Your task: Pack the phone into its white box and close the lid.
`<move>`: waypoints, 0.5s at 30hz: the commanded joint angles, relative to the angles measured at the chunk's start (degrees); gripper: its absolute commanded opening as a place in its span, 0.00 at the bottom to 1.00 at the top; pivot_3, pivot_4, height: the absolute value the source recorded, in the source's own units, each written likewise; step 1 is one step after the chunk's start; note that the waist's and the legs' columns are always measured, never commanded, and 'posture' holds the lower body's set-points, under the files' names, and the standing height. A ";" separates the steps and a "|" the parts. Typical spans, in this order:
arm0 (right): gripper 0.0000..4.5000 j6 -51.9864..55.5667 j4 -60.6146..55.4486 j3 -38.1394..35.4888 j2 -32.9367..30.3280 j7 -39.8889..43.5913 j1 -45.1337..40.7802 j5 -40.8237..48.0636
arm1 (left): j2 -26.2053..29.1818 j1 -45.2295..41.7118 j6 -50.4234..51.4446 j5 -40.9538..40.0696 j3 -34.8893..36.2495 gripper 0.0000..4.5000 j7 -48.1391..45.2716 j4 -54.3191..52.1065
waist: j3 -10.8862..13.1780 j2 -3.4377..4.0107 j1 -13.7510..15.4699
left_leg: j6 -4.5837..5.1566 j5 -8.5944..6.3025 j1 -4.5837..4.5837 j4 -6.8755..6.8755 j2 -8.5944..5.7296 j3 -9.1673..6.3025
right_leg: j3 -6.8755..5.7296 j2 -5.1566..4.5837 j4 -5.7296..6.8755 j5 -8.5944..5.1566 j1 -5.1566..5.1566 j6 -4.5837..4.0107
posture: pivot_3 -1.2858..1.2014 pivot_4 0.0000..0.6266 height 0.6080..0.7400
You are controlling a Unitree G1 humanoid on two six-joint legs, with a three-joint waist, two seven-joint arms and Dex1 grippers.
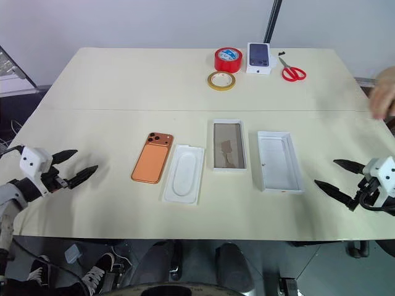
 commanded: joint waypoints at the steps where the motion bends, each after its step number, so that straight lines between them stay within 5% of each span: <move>1: 0.99 -1.52 1.35 -1.10 -1.16 -0.68 -2.04 -0.16 | 0.30 -0.61 -3.14 0.46 1.31 1.00 0.65 -1.25 | 0.00 0.01 -0.03 | 0.00 0.00 0.00 -0.01 0.00 0.00 | 0.00 0.00 0.00 0.00 0.00 0.00 | 0.52 0.24 1.00; 15: 0.99 -0.21 -1.44 1.02 -0.25 -1.70 -5.24 -0.93 | 0.69 -3.60 -4.49 1.66 -0.47 1.00 -1.37 0.50 | 0.00 0.01 -0.05 | -0.01 0.01 0.05 -0.19 0.00 0.06 | 0.01 0.00 0.00 0.06 -0.05 0.09 | 0.52 0.24 1.00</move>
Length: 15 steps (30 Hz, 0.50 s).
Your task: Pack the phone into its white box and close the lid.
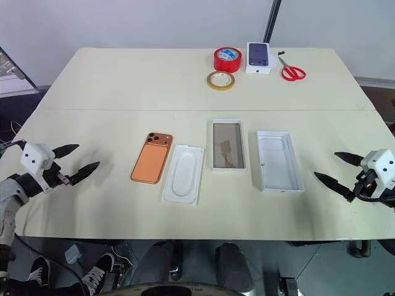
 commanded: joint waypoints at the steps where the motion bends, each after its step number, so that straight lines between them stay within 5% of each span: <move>1: 0.99 0.11 -2.84 -0.14 -0.16 -0.54 -0.98 0.73 | 0.74 -1.22 -1.06 -0.26 -0.12 1.00 -0.68 0.05 | 0.00 0.00 0.00 | 0.00 0.00 0.00 -0.01 0.00 0.01 | 0.00 0.00 0.00 0.00 0.00 0.01 | 0.52 0.24 1.00; 15: 0.99 1.53 -9.72 3.63 0.81 -3.34 -3.97 0.50 | 0.41 -3.17 7.58 0.29 -4.77 1.00 1.47 -7.81 | 0.00 0.00 -0.04 | 0.00 0.01 0.02 -0.03 -0.01 0.02 | 0.00 0.01 0.01 0.02 0.00 0.04 | 0.52 0.24 1.00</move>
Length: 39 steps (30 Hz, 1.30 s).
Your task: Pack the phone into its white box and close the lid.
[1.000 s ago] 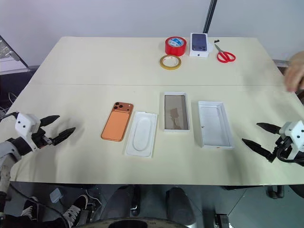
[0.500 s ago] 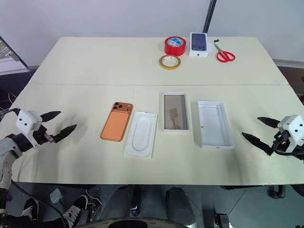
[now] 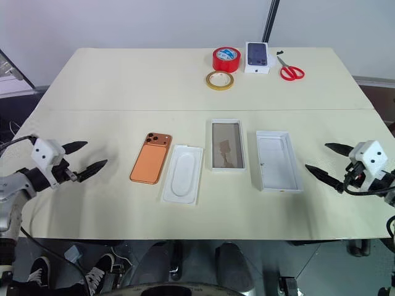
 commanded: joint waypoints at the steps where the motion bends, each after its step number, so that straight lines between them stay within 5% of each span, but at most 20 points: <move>1: 0.99 2.41 -7.41 1.34 1.06 -0.44 -1.44 1.94 | 0.21 -1.79 6.72 -1.60 -1.73 1.00 1.80 -6.56 | 0.00 0.00 0.03 | 0.00 0.00 0.00 -0.01 0.00 0.00 | 0.00 0.00 0.00 0.00 0.00 0.00 | 0.52 0.24 1.00; 4: 0.99 6.18 -16.13 4.70 2.95 -0.63 -1.44 3.57 | -0.78 -3.83 11.28 1.40 -4.49 1.00 6.89 -12.09 | 0.00 -0.01 0.08 | 0.00 0.00 0.00 0.00 0.00 0.00 | -0.01 0.02 0.02 0.01 0.00 0.02 | 0.52 0.24 1.00; 9: 0.99 10.12 -30.16 12.48 6.64 -0.48 -1.97 4.22 | -1.22 -12.11 37.20 -8.87 -8.35 1.00 6.34 -15.15 | 0.01 -0.02 0.22 | 0.00 0.01 -0.01 0.05 0.01 -0.02 | -0.01 0.12 0.06 0.01 0.02 0.05 | 0.52 0.24 1.00; 13: 0.99 11.32 -32.08 13.09 6.84 -0.98 -1.97 4.17 | -1.55 -14.19 44.25 -11.28 -7.90 1.00 7.86 -15.94 | 0.02 -0.04 0.15 | 0.01 0.01 -0.02 0.13 0.01 -0.04 | -0.01 0.18 0.07 0.00 0.04 0.07 | 0.52 0.24 1.00; 17: 0.99 11.78 -30.12 16.92 9.96 -2.37 -8.15 2.56 | -4.64 -23.00 77.26 -28.77 -6.20 1.00 6.83 -16.47 | 0.11 -0.12 0.07 | 0.00 0.02 -0.03 0.32 0.05 -0.11 | -0.05 0.30 0.20 0.01 0.06 0.06 | 0.52 0.24 1.00; 19: 0.99 10.94 -29.10 17.17 10.29 -2.08 -8.12 1.82 | -5.71 -24.04 84.19 -32.87 -4.53 1.00 6.74 -17.35 | 0.11 -0.12 0.13 | 0.00 0.01 -0.03 0.41 0.06 -0.14 | -0.07 0.33 0.25 0.00 0.09 0.08 | 0.52 0.24 1.00; 32: 0.99 8.71 -26.59 16.42 11.55 -2.75 -7.36 0.94 | -8.32 -21.14 88.14 -32.51 -5.65 1.00 14.49 -19.74 | 0.11 -0.11 0.23 | -0.06 0.04 -0.03 0.43 0.04 -0.15 | -0.02 0.29 0.18 -0.05 0.14 0.14 | 0.52 0.24 1.00; 39: 0.99 7.69 -26.24 16.66 12.07 -3.73 -7.42 0.57 | -14.43 -19.13 87.05 -31.55 -6.02 1.00 18.91 -18.41 | 0.07 -0.06 0.26 | -0.06 0.04 -0.02 0.43 0.03 -0.14 | -0.02 0.26 0.17 -0.04 0.17 0.14 | 0.52 0.24 1.00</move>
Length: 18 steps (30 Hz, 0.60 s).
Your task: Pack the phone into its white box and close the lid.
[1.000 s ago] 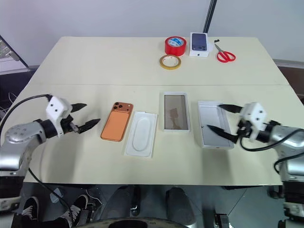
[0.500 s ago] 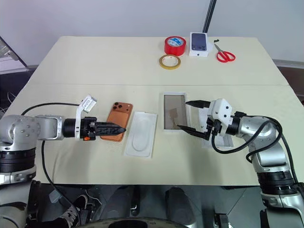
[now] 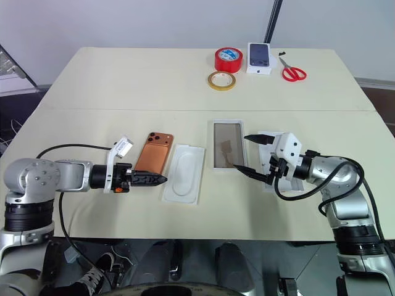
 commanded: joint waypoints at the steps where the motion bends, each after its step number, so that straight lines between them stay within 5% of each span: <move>1: 0.99 -1.37 -0.80 -1.03 0.42 -0.66 -0.84 0.24 | -3.33 1.88 -0.76 0.81 -0.76 1.00 2.39 0.14 | -0.01 0.01 0.05 | 0.00 0.00 0.01 0.00 0.00 0.00 | -0.01 0.00 0.00 0.00 0.01 0.00 | 0.52 0.24 1.00; 10: 1.00 -1.93 -0.62 -1.08 0.20 -1.07 -1.34 -0.24 | -6.06 4.11 -3.19 4.15 -3.25 0.95 7.41 1.68 | -0.16 0.22 -0.04 | 0.00 0.00 0.17 -0.03 0.00 0.00 | 0.01 0.00 -0.02 0.00 0.17 -0.01 | 0.52 0.24 1.00; 12: 1.00 -2.05 -0.62 -1.06 0.19 -1.19 -1.20 -0.33 | -6.79 3.78 -3.34 4.50 -3.02 0.80 8.26 2.81 | -0.16 0.21 0.03 | 0.00 0.00 0.17 -0.02 -0.01 0.00 | 0.01 0.00 -0.03 0.00 0.18 -0.01 | 0.52 0.24 1.00; 18: 1.00 -2.18 -0.80 -0.76 0.49 -1.60 -1.46 -0.59 | -9.03 2.81 -3.23 5.19 -2.47 0.09 10.31 4.74 | -0.15 0.20 -0.01 | 0.00 0.00 0.14 -0.02 -0.02 0.00 | 0.00 0.00 -0.03 0.00 0.14 -0.01 | 0.52 0.24 1.00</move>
